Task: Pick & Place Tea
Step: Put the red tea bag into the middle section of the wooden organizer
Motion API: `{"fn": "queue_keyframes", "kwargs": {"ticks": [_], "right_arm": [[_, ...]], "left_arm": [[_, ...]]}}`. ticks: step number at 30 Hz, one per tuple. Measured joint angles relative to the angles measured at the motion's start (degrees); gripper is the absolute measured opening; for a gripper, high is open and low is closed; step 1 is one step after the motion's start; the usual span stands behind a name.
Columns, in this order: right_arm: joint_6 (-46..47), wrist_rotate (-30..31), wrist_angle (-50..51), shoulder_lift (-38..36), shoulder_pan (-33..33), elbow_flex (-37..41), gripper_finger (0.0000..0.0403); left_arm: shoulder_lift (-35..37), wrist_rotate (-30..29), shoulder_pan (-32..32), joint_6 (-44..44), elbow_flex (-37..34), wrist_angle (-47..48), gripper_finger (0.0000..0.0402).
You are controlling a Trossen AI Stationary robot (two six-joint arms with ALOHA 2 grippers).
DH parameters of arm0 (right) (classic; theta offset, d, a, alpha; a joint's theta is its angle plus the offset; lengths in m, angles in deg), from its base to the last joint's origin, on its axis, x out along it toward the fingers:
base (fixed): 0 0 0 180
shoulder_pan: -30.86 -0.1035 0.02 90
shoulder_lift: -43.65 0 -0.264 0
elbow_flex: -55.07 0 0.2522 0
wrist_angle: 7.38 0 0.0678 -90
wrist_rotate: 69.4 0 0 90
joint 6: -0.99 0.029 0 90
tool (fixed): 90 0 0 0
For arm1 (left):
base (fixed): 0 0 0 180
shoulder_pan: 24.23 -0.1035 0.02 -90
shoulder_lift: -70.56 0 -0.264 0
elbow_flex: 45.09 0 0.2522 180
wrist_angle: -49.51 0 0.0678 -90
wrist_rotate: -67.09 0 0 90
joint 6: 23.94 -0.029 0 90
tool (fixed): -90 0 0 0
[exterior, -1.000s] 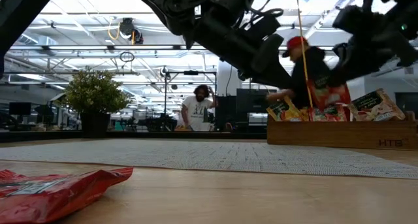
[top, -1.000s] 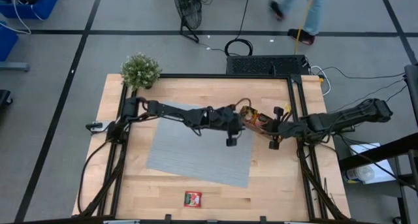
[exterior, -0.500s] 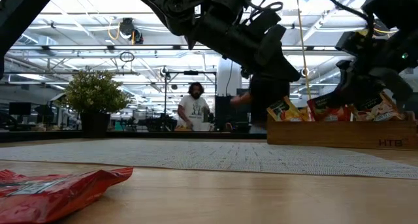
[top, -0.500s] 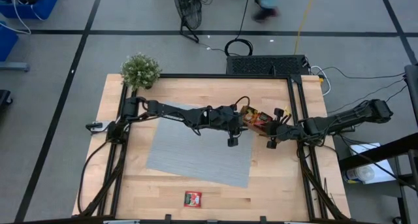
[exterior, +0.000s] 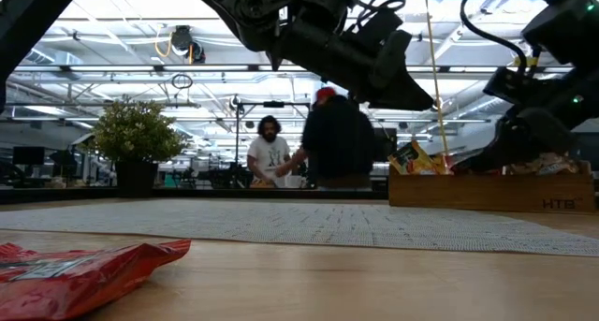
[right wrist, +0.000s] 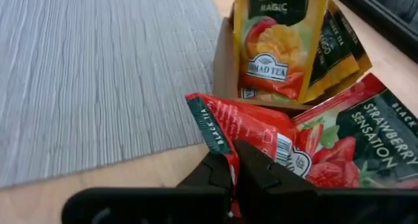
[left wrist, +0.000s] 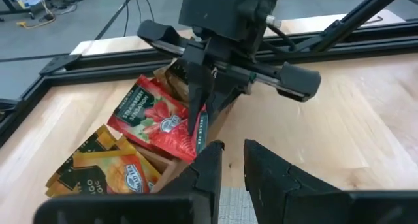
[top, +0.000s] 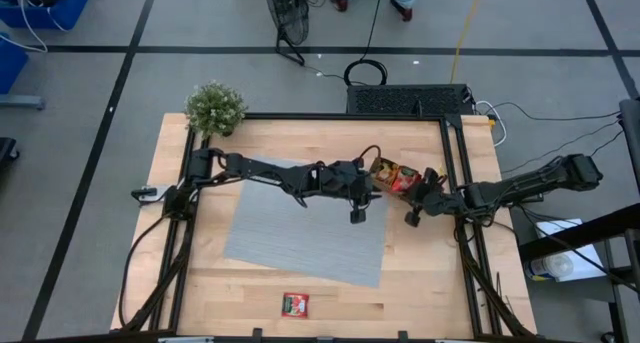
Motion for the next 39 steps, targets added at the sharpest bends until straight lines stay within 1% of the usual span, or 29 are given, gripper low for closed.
{"fn": "queue_keyframes", "kwargs": {"ticks": [9,13,15,20,23,28,32,37,39], "right_arm": [[2.8,1.0,-6.0,0.1,0.4,0.1,0.0000],[4.8,1.0,-8.1,0.0,0.4,0.1,0.0010],[4.8,1.2,-7.6,0.0,0.4,0.1,0.0021],[5.6,5.6,-7.2,0.0,0.3,0.1,0.0057],[5.5,7.2,-7.2,0.0,0.3,0.1,0.0082],[4.6,7.4,-7.2,0.0,0.3,0.1,0.0125],[4.0,11.8,-7.4,0.0,0.3,0.1,0.0144],[0.8,18.6,-8.4,0.0,0.3,0.1,0.0140],[-1.2,19.9,-9.6,0.0,0.3,0.1,0.0137]], "left_arm": [[0.0,0.0,0.1,0.1,0.0,0.6,0.0072],[0.0,0.0,0.1,0.3,0.0,1.6,0.0072],[0.0,0.0,0.1,0.3,0.0,1.6,0.0072],[0.0,0.0,0.1,0.3,0.0,1.7,0.0072],[0.0,0.0,0.1,0.3,0.0,2.0,0.0072],[0.0,0.0,0.2,0.3,0.0,2.5,0.0072],[0.0,0.0,0.2,0.3,0.0,2.8,0.0072],[0.0,0.0,0.2,0.4,0.0,2.9,0.0072],[0.0,0.0,0.2,0.4,0.0,2.9,0.0072]]}}
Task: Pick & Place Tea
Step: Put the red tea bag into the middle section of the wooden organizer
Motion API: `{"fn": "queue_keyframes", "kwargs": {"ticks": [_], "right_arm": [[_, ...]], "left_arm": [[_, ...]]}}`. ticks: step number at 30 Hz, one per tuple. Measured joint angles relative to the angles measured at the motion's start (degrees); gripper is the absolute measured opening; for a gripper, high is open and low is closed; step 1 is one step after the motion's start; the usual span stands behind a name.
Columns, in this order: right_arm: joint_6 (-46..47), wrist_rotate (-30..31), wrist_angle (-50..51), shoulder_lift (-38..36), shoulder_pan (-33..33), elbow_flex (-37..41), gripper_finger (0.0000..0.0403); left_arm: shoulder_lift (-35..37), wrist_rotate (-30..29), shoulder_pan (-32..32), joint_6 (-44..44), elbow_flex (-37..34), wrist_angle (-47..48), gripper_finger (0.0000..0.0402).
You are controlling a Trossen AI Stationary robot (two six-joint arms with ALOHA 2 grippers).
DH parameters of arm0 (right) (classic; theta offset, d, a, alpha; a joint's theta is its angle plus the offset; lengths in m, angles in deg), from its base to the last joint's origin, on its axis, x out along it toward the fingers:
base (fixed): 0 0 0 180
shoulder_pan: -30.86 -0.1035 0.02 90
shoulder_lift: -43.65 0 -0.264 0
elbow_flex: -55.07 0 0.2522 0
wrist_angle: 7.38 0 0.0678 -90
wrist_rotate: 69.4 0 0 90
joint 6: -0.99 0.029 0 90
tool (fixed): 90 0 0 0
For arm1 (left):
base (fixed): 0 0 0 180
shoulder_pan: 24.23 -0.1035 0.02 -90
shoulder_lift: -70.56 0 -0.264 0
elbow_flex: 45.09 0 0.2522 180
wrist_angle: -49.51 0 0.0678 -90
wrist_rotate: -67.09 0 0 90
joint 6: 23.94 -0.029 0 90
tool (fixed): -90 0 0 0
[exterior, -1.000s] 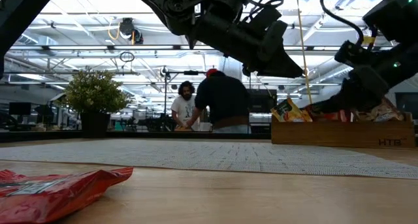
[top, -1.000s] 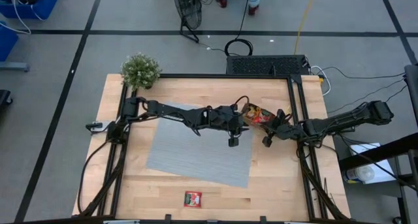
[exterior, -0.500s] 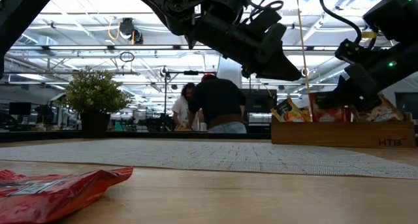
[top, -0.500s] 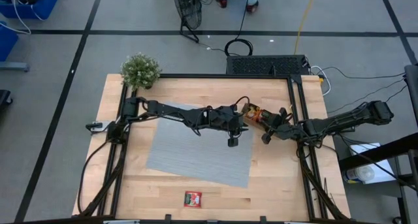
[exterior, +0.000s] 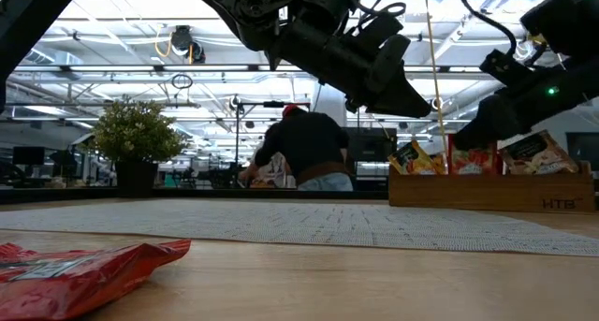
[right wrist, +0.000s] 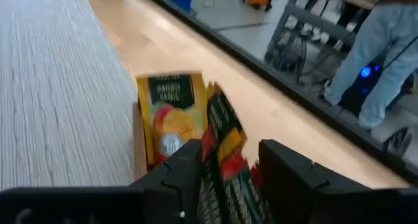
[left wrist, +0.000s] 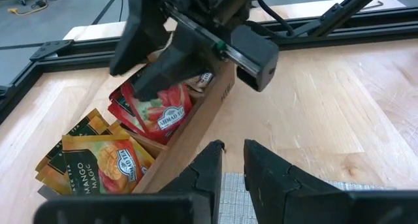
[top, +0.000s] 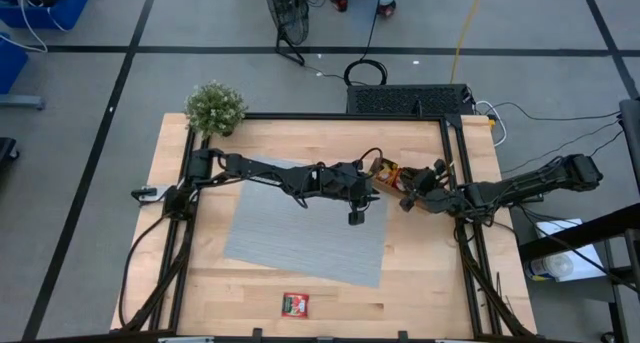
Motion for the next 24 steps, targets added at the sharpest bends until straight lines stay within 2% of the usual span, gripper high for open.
{"fn": "queue_keyframes", "kwargs": {"ticks": [10,12,14,16,18,19,24], "right_arm": [[-13.4,0.2,-13.5,0.0,-0.1,0.0,0.0134],[-15.3,-4.4,-15.8,0.0,-0.1,-0.1,0.0130],[-16.0,-12.2,-16.0,0.0,-0.2,-0.1,0.0114],[-14.9,-17.3,-13.2,0.0,-0.2,-0.6,0.0079],[-13.7,-18.8,-6.4,0.0,-0.5,-1.9,0.0027],[-12.8,-18.8,-2.4,0.0,-0.5,-2.9,0.0014],[-5.3,-18.9,11.6,1.6,1.8,-7.8,0.0001]], "left_arm": [[0.0,0.0,0.0,0.1,0.0,0.0,0.0072],[0.0,0.0,0.0,0.1,0.0,0.1,0.0072],[0.0,0.0,0.0,0.1,0.0,0.3,0.0072],[0.0,0.0,0.0,0.1,0.0,0.3,0.0072],[0.0,0.0,0.0,0.1,0.0,0.3,0.0072],[0.0,0.0,0.0,0.0,0.0,0.3,0.0072],[0.0,0.0,0.0,-0.1,0.0,0.3,0.0072]]}}
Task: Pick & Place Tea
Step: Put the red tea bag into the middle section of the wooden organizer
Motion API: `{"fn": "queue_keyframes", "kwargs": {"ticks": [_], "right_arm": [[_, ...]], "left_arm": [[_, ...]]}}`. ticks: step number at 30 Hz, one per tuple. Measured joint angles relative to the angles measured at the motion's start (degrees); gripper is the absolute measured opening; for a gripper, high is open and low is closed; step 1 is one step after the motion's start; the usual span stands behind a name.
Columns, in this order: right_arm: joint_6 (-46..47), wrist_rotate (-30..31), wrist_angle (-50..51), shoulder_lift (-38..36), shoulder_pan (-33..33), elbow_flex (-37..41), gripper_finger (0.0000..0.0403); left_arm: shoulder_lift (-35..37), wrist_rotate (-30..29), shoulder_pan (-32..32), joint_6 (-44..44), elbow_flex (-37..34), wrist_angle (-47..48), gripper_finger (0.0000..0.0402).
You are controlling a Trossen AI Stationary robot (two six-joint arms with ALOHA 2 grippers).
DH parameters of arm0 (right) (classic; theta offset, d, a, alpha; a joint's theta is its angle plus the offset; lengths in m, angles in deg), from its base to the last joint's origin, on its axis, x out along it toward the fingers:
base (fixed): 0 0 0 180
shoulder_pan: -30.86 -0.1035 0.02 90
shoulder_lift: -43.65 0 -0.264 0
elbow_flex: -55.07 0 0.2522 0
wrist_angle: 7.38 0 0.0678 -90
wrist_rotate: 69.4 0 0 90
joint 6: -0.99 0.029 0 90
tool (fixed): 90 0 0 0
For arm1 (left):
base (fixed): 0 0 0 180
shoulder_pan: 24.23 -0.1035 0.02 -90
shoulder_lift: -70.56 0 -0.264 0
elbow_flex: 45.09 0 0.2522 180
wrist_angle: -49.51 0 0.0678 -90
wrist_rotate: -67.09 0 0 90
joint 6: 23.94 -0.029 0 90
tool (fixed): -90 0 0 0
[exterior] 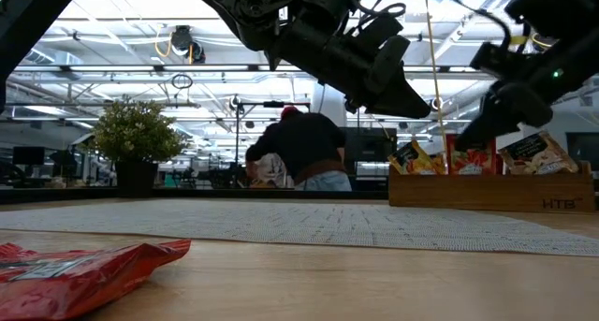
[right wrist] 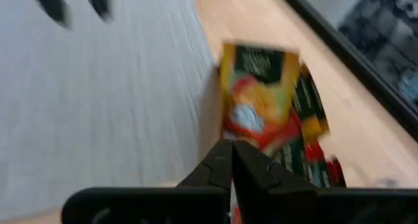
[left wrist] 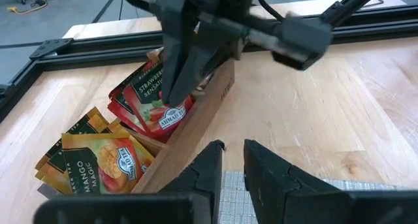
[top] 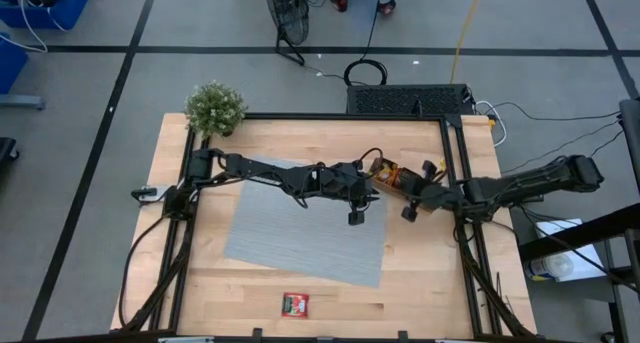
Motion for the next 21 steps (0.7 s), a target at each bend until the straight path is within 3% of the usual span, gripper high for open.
{"fn": "queue_keyframes", "kwargs": {"ticks": [8,13,21], "right_arm": [[1.1,-4.7,4.5,7.7,5.4,-0.6,0.0000],[1.0,-4.4,3.0,12.3,5.8,-0.7,0.0000],[-0.1,-4.7,0.6,11.8,5.6,-1.0,0.0000]], "left_arm": [[0.0,-0.1,-0.1,0.1,0.0,-0.3,0.0072],[0.0,-0.1,-0.1,0.6,0.0,-0.3,0.0072],[0.0,-0.1,-0.1,0.7,0.0,-0.1,0.0072]]}}
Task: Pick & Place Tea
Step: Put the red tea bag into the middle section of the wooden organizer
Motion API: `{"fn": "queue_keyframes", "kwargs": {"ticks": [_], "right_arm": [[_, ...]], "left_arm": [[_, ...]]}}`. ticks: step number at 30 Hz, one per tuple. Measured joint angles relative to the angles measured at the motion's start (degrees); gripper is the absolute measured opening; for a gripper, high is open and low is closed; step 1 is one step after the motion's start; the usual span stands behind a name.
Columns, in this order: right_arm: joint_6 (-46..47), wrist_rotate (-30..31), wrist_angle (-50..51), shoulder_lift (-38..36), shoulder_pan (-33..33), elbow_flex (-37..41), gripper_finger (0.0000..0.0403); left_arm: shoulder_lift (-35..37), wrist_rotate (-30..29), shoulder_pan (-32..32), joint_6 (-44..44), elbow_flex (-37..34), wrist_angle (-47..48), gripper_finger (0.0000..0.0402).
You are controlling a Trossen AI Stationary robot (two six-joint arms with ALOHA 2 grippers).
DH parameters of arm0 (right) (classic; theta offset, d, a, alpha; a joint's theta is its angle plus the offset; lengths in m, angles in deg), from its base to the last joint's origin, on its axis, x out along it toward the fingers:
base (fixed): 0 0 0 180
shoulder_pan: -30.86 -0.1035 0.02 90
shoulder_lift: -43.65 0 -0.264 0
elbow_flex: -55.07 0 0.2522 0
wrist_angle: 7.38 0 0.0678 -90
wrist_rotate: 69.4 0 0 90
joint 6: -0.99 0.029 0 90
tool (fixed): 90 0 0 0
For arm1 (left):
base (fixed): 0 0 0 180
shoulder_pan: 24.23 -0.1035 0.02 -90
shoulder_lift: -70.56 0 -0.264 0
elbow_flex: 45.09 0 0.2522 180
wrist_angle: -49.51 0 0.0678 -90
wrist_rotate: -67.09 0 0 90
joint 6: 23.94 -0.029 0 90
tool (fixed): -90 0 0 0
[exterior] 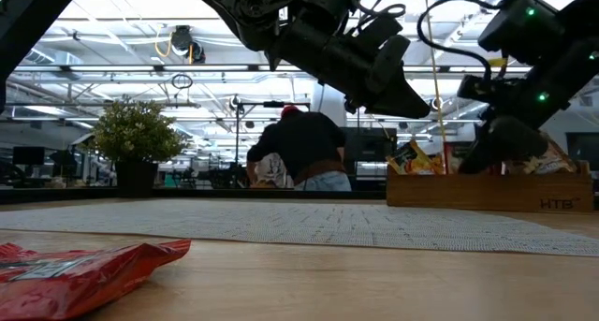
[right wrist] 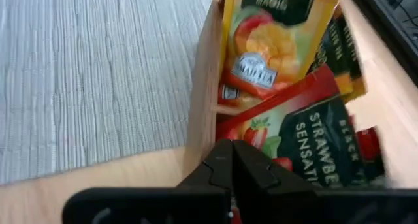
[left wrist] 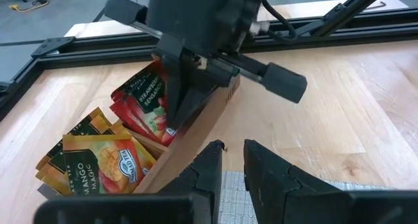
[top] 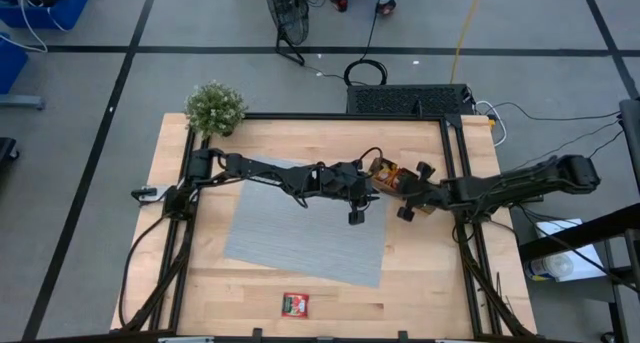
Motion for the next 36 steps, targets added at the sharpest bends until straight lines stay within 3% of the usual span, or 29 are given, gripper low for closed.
{"fn": "queue_keyframes", "kwargs": {"ticks": [17,20,24,26,29,36], "right_arm": [[0.2,0.0,-0.5,-5.2,0.0,-0.8,0.0000],[-0.3,-1.3,-1.8,-7.8,0.0,-0.8,0.0000],[-3.5,-6.1,-6.3,-11.2,0.0,-0.8,0.0000],[-5.7,-7.8,-9.1,-12.8,0.0,-0.8,0.0000],[-8.4,-8.9,-12.5,-13.9,-0.4,-0.9,0.0000],[-13.4,-8.9,-15.7,-14.1,-1.1,-0.8,0.0000]], "left_arm": [[0.1,-0.1,0.0,-0.8,0.0,2.8,0.0072],[2.0,-1.9,0.3,-7.2,0.4,16.4,0.0072],[6.8,-13.5,4.6,-16.7,1.3,38.9,0.0072],[8.8,-15.9,8.3,-17.4,1.3,48.2,0.0072],[9.3,-14.3,13.6,-8.9,1.1,54.8,0.0072],[9.5,-13.8,21.6,19.1,1.5,56.9,0.0073]]}}
